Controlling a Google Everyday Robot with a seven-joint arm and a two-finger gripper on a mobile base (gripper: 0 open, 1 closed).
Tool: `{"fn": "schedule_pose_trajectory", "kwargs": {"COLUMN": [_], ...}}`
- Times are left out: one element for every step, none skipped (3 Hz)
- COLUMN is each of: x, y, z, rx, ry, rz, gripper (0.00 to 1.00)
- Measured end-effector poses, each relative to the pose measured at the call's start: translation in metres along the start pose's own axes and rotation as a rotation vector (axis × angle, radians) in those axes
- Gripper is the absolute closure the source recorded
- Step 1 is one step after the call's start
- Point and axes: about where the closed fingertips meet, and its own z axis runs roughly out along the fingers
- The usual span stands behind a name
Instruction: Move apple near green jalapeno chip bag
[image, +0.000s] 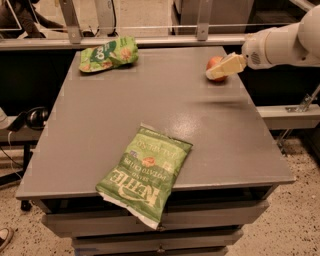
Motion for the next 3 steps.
{"fn": "schedule_pose_trajectory", "kwargs": {"x": [-0.005,-0.001,0.015], "y": [-0.020,-0.032,-0.036], "z": [0.021,0.037,0.051], "rx": [0.036,0.051,0.053], "ry": [-0.053,-0.048,-0.013], "rz": [0.030,0.042,0.061], "gripper": [0.00,0.00,0.00]}}
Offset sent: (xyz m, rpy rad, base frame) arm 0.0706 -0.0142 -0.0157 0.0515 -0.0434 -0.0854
